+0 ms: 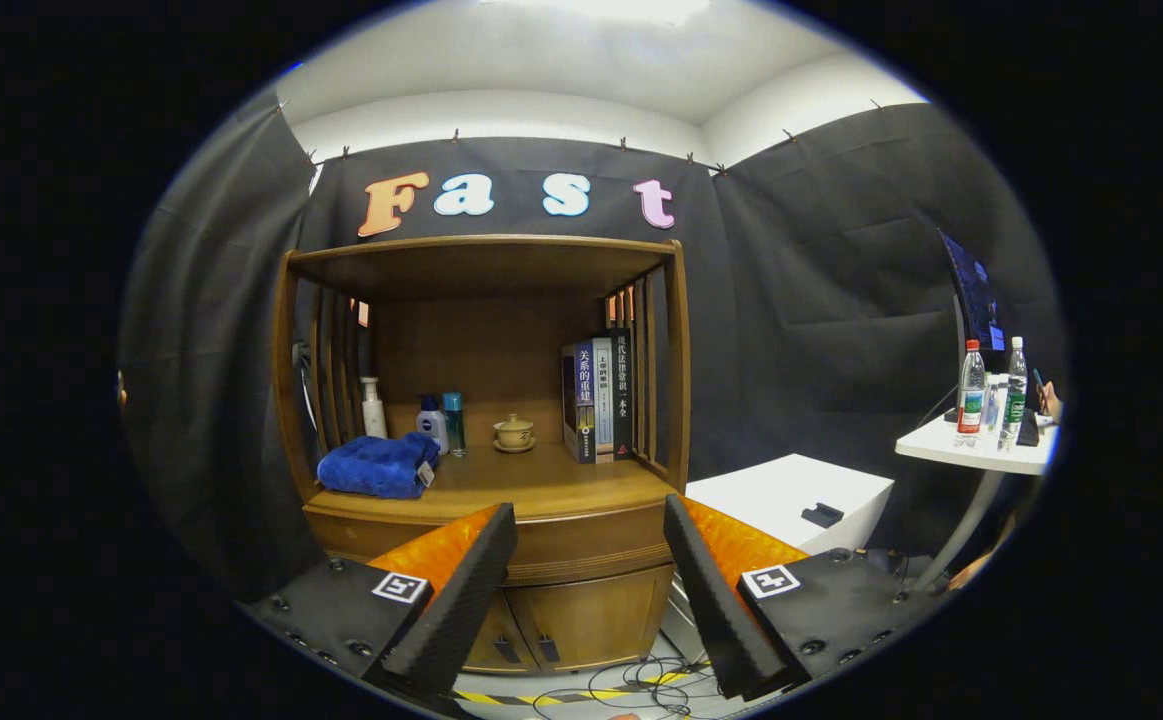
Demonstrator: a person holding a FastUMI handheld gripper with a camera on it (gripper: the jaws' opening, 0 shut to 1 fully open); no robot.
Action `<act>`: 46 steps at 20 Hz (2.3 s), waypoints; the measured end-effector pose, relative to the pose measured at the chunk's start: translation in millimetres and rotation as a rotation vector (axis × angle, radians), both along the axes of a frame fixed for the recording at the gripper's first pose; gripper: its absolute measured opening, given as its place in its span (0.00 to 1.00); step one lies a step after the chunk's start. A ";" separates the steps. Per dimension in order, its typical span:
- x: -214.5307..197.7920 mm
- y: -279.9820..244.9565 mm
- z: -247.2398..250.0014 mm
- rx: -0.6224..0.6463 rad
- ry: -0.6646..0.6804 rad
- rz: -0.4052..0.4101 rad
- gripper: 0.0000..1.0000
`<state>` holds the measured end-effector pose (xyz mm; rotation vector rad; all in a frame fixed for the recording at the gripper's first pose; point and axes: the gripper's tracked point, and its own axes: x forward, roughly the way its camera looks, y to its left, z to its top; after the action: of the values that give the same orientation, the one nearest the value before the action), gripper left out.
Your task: Pull open the drawer, take out the items inside it, and place them on the countertop above the cabinet.
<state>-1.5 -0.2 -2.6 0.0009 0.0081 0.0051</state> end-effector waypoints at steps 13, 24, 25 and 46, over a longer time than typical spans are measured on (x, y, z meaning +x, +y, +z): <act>3.0 -2.4 2.7 -0.006 -0.023 -0.005 0.98; 51.5 20.5 -13.1 0.036 -0.062 0.028 0.98; 57.2 27.4 -17.0 0.032 -0.065 0.041 0.98; 177.2 119.3 -207.5 0.048 0.130 0.202 0.98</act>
<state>175.7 119.1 -210.1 0.0482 0.1380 0.2073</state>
